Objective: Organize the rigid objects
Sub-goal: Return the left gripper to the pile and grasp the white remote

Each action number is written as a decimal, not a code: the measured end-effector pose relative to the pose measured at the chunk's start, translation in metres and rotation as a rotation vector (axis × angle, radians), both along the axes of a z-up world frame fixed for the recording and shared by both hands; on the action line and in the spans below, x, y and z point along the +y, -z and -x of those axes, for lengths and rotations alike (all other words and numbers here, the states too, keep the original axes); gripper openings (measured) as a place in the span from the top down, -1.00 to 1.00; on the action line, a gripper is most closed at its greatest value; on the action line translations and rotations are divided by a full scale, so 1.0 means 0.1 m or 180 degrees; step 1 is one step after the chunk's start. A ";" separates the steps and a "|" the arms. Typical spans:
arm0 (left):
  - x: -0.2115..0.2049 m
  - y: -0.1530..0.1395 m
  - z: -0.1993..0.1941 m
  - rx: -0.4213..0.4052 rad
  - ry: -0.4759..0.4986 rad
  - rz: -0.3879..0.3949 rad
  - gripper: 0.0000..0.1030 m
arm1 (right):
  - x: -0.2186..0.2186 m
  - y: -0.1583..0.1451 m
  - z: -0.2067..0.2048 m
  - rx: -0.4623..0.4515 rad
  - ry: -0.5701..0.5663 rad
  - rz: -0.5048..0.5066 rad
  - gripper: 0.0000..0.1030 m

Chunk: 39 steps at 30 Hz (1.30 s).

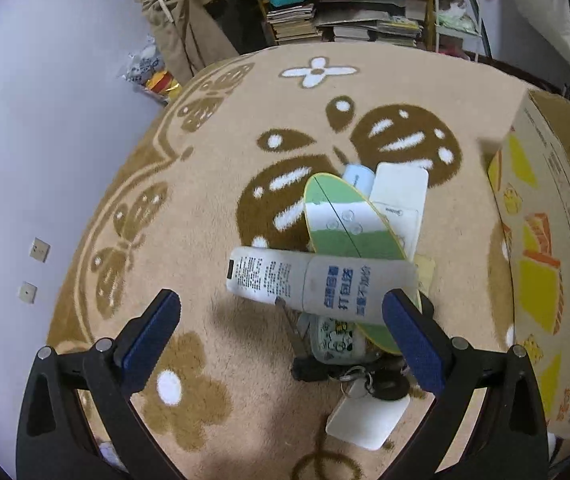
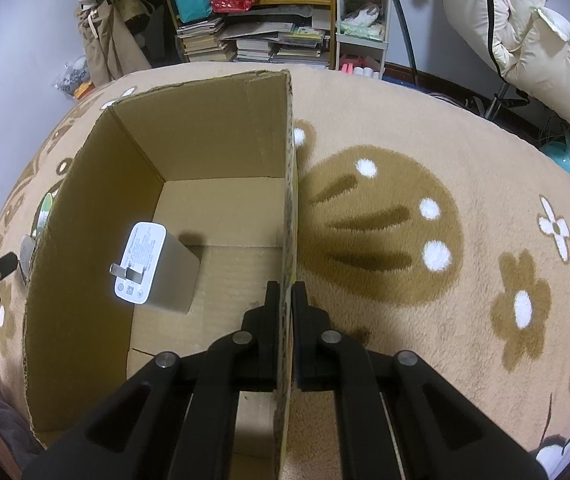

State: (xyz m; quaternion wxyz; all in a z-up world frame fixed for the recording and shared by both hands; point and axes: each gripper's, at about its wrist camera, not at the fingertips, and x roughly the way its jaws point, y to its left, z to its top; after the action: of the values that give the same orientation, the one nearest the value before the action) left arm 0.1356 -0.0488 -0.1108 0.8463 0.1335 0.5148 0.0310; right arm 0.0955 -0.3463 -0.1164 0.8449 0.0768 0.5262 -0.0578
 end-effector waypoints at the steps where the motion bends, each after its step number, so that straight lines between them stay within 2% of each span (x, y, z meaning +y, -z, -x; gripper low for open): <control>1: 0.02 0.01 -0.02 0.0010 -0.0026 0.0045 -0.94 | 0.00 0.00 0.00 0.0001 0.0001 0.0000 0.87; 10: 0.19 0.11 -0.18 0.0101 -0.0246 0.0176 -0.94 | 0.00 0.00 0.00 0.0001 -0.0001 0.0003 0.87; 15: 0.21 0.15 -0.27 0.0085 -0.0329 0.0243 -0.94 | 0.00 0.00 0.00 0.0001 -0.0004 0.0005 0.87; 21: 0.23 0.20 -0.34 -0.0025 -0.0505 0.0183 -0.94 | 0.00 0.00 0.00 0.0002 -0.0004 0.0007 0.87; 27: 0.21 0.38 -0.40 0.0186 -0.0467 0.0212 -0.97 | 0.01 0.00 0.00 0.0002 -0.0004 0.0005 0.87; 32: 0.25 0.39 -0.36 0.0281 -0.0530 0.0297 -0.97 | 0.01 0.01 0.00 0.0009 -0.0005 0.0003 0.87; 34: 0.33 0.41 -0.36 0.0384 -0.0632 0.0448 -0.97 | 0.01 0.01 0.00 0.0006 -0.0003 0.0003 0.87; 37: 0.51 0.50 -0.36 0.0668 -0.0861 0.0921 -0.97 | 0.01 0.01 0.00 0.0005 -0.0004 0.0003 0.87; 39: 0.60 0.54 -0.36 0.0763 -0.0940 0.1147 -0.96 | 0.01 0.01 0.00 0.0007 -0.0004 0.0002 0.87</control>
State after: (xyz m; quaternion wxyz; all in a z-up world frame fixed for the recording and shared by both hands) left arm 0.1717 0.0107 -0.1650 0.7757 -0.0933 0.6225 0.0459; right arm 0.0959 -0.3452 -0.1171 0.8444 0.0762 0.5272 -0.0576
